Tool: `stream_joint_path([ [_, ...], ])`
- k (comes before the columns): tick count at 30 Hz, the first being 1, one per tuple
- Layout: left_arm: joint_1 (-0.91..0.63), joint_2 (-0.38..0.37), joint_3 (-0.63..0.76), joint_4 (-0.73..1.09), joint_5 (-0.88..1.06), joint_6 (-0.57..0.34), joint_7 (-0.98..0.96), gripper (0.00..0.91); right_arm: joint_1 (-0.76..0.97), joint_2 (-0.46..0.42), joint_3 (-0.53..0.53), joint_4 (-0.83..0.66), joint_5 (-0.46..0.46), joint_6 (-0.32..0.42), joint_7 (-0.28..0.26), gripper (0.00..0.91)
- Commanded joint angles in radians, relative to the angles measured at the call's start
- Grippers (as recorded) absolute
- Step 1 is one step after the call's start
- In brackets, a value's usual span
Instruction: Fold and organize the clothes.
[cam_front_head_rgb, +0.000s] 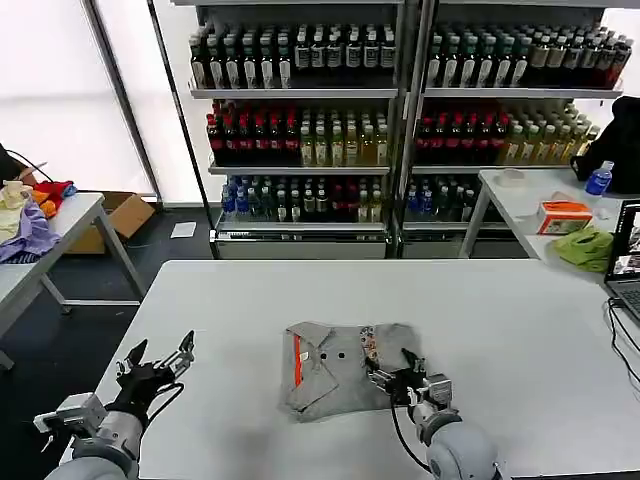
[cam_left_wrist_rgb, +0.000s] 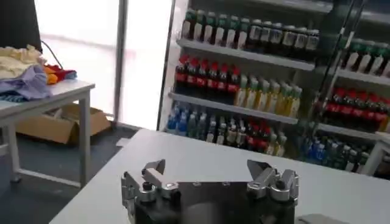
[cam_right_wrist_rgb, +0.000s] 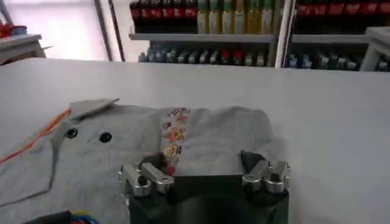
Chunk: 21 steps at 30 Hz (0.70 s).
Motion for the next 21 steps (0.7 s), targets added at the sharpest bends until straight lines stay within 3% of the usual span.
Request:
stream_joint_path([
  [1,0.022,-0.008,-0.005,-0.019,0.009,-0.006,0.011,0.907,-0.059,-0.013,0.073,0.225,0.081,0.046,-0.008,0.907],
  [4,0.020,-0.009,-0.005,-0.018,0.009,-0.008,0.018,0.907,-0.114,-0.040,0.236,0.312,0.110,0.136,-0.141,0.907],
  [6,0.018,-0.009,-0.007,-0.014,0.019,-0.021,0.049,0.907,-0.158,-0.066,0.365,0.328,0.103,0.151,-0.258,0.907],
  [7,0.018,-0.010,-0.010,-0.010,0.028,-0.044,0.075,0.907,-0.177,-0.076,0.418,0.329,0.137,0.165,-0.285,0.907],
  [11,0.013,-0.010,-0.012,-0.008,0.041,-0.064,0.112,0.907,-0.230,-0.061,0.551,0.292,0.159,0.250,-0.323,0.907],
  [14,0.014,-0.013,-0.012,-0.015,0.046,-0.071,0.128,0.907,-0.277,-0.024,0.639,0.267,0.123,0.310,-0.357,0.907],
  [16,0.017,-0.020,-0.017,-0.015,0.050,-0.078,0.143,0.907,-0.308,0.008,0.693,0.241,0.028,0.356,-0.411,0.907],
  [17,0.018,-0.023,-0.018,-0.014,0.050,-0.079,0.150,0.907,-0.316,0.017,0.706,0.237,0.023,0.378,-0.430,0.907],
  [21,0.020,-0.029,-0.030,-0.006,0.066,-0.086,0.180,0.907,-0.333,0.062,0.781,0.229,0.059,0.388,-0.472,0.907],
])
